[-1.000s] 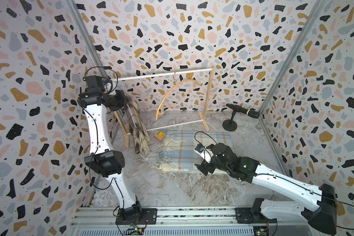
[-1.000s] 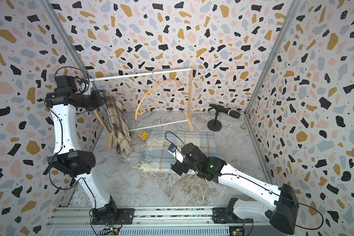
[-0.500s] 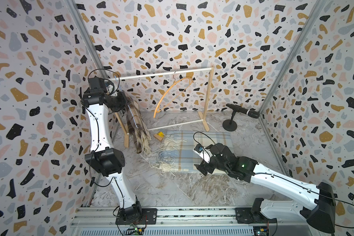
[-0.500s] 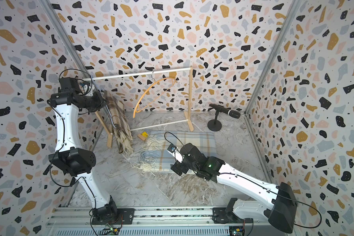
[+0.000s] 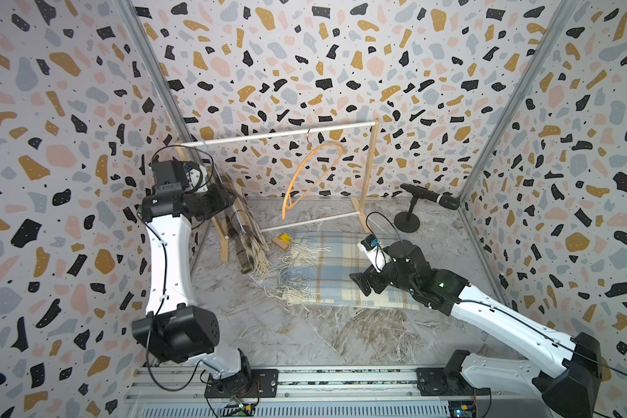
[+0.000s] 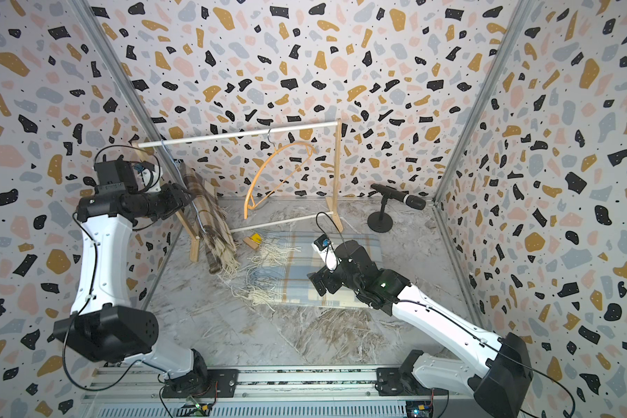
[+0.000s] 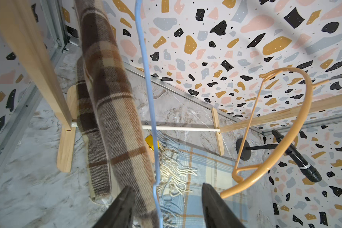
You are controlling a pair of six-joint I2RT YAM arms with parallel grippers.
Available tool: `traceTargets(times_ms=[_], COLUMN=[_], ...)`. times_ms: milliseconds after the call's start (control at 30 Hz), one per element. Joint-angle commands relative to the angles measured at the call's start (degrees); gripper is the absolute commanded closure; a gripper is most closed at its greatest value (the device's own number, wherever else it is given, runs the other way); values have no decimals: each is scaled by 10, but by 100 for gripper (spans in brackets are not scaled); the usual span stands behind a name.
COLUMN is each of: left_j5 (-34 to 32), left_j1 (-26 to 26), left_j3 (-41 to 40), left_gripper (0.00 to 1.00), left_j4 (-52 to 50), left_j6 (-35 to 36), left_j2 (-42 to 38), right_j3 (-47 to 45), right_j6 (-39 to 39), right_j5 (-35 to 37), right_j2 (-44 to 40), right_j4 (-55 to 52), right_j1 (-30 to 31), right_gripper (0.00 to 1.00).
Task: Hang the scarf on the hanger
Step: Place the hanger at the clothesline, then pick up the hanger from the clothesline.
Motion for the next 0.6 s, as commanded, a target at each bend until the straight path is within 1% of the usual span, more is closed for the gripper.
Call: traceTargets(times_ms=[0, 67, 167, 233, 300, 367, 433, 500, 567], left_j5=[-13, -9, 13, 26, 43, 71, 104, 116, 118], left_j1=[1, 1, 1, 0, -2, -5, -11, -23, -33], left_j3=[-64, -117, -192, -236, -296, -347, -396, -423, -436], left_gripper=[40, 38, 34, 30, 26, 25, 20, 16, 16], left_j4=[61, 69, 83, 87, 104, 132, 154, 157, 147], left_j6=[-2, -3, -6, -13, -43, -84, -112, -117, -108], left_j2=[-75, -119, -193, -237, -279, -308, -324, -332, -338], right_j3=[36, 52, 91, 140, 189, 219, 247, 282, 323], right_j6=[85, 123, 172, 206, 250, 298, 338, 356, 362], right_j5=[-90, -119, -133, -136, -147, -155, -156, -152, -141], right_j2=[0, 24, 74, 117, 167, 213, 257, 301, 342], right_j4=[91, 147, 194, 211, 247, 302, 352, 376, 375], right_j1=[-18, -25, -30, -32, -35, -37, -39, -42, -46], right_gripper=[0, 0, 0, 0, 1, 3, 4, 6, 8])
